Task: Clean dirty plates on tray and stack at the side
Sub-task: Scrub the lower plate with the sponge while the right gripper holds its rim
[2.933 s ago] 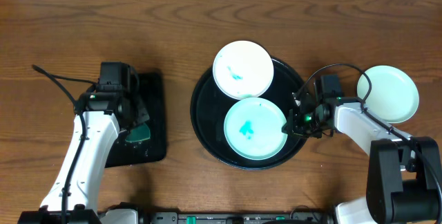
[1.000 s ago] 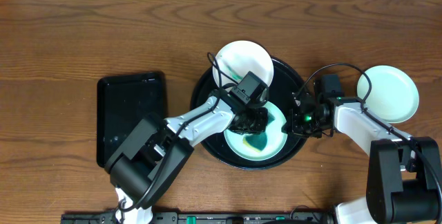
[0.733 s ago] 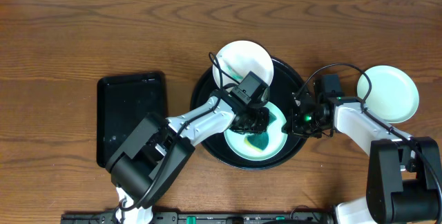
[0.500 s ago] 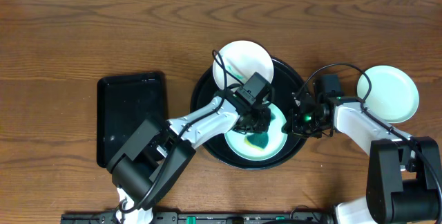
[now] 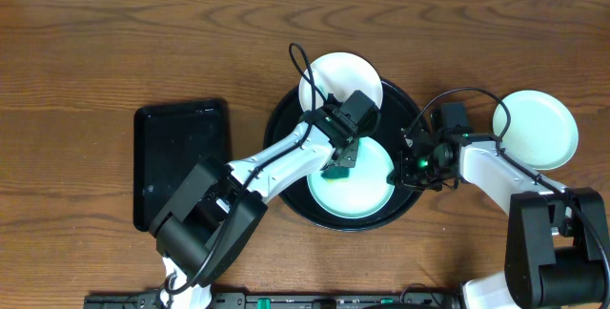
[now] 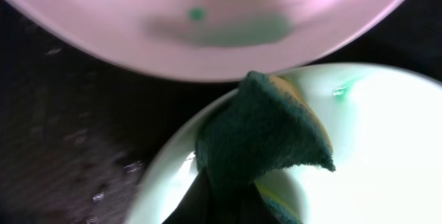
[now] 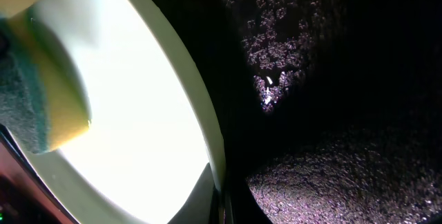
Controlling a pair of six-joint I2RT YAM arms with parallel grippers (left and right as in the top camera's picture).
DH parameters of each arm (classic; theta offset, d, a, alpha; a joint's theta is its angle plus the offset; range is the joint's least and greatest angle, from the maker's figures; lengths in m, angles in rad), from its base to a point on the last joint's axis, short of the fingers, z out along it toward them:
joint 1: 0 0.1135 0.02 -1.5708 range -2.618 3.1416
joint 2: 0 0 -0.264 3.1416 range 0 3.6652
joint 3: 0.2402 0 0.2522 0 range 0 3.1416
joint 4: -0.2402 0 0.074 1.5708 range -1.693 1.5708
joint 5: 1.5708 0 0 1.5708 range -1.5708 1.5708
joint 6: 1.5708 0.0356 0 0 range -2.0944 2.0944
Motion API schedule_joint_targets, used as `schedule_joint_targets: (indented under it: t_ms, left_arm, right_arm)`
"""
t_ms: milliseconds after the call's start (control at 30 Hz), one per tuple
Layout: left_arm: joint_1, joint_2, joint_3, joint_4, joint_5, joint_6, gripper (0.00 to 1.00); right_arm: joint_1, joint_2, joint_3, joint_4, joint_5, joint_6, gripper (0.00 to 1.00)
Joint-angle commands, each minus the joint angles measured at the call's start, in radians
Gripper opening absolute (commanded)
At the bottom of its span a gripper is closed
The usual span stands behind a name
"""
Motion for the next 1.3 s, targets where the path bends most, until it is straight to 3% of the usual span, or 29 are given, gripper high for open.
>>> schedule_joint_targets:
  t_ms: [0,200,500,700,833,1267]
  left_arm:
    - [0.038,0.039,-0.001,-0.088,-0.157,0.026,0.07]
    - [0.013,0.039,-0.002,-0.148,0.092,0.178,0.07]
    - [-0.090,0.058,-0.002,-0.040,0.350,0.222,0.07]
    - [-0.111,0.058,-0.002,0.097,0.337,0.209,0.07]
    - [-0.096,0.060,-0.002,0.130,0.208,0.176,0.07]
    - [0.073,0.117,-0.002,0.009,0.050,0.130,0.07]
  right_arm:
    - [0.002,0.029,-0.016,-0.011,0.073,-0.001,0.01]
    - [0.002,0.029,-0.016,-0.005,0.073,-0.001,0.01]
    - [0.002,0.029,-0.016,-0.005,0.073,-0.001,0.01]
    - [0.002,0.029,-0.016,-0.008,0.073,0.000,0.01]
    - [0.002,0.029,-0.016,-0.012,0.073,0.000,0.01]
    - [0.002,0.029,-0.016,-0.018,0.073,0.000,0.01]
